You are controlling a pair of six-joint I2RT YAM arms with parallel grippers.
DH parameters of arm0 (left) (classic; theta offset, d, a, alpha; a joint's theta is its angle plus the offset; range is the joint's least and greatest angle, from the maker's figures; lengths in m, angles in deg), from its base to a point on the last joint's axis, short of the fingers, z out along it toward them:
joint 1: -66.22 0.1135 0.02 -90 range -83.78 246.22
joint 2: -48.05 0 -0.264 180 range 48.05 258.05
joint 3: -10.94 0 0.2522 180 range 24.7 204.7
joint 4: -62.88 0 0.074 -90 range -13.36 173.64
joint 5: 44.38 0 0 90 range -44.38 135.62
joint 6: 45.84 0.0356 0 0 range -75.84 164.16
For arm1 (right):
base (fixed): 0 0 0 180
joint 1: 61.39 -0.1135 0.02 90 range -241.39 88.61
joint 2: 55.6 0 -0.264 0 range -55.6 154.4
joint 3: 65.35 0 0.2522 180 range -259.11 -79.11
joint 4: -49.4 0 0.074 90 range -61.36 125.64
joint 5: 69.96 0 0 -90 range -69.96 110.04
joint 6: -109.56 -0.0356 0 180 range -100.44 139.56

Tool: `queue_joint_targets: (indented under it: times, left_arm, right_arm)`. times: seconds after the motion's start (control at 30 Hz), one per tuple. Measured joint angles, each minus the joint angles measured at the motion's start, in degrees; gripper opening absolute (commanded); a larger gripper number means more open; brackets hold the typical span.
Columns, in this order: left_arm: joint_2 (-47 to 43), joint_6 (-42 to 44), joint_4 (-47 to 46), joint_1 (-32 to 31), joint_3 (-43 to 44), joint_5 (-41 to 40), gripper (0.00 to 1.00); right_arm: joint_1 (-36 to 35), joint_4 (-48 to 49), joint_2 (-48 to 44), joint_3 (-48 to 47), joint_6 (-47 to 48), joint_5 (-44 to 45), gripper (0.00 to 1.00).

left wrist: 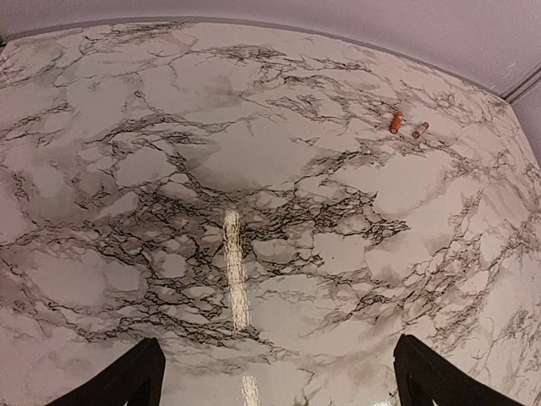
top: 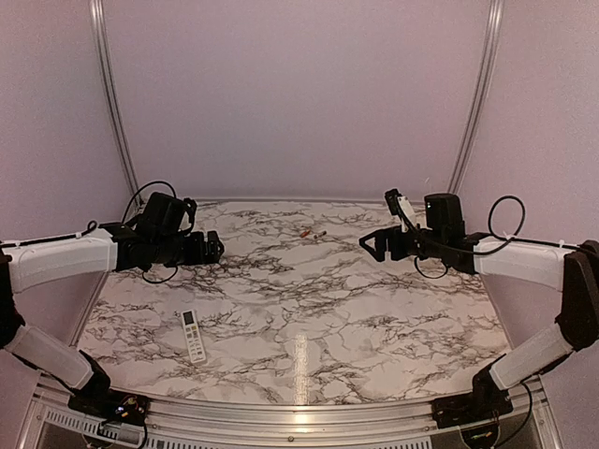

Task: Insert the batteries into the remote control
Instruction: Pick up the remote control from the center of the board.

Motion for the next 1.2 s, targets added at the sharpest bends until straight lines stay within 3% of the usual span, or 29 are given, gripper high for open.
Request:
queue_joint_targets:
  times: [0.23, 0.47, 0.73, 0.97, 1.2]
  left_arm:
    - [-8.5, -4.4, 8.6, -0.4, -1.7, -4.4, 0.99]
    - [-15.5, -11.8, 17.2, -1.1, -11.1, -3.9, 0.99]
    - [-19.7, -20.1, 23.4, -3.2, -17.5, -3.5, 0.84]
    - [-19.1, -23.6, 23.2, -7.3, -19.0, -3.3, 0.75]
    - [-11.0, -26.0, 20.9, -12.8, -18.7, -3.3, 0.72]
  right_arm:
    - [-0.2, -1.3, 0.0, 0.0, 0.7, 0.0, 0.99]
    - [-0.3, -4.3, 0.4, 0.0, 0.3, 0.3, 0.99]
    - [-0.3, -4.9, 0.4, 0.0, 0.1, -0.2, 0.99]
    - [-0.3, -4.9, 0.4, 0.0, 0.0, -1.3, 0.99]
    - [-0.3, -4.9, 0.4, 0.0, 0.1, -1.5, 0.99]
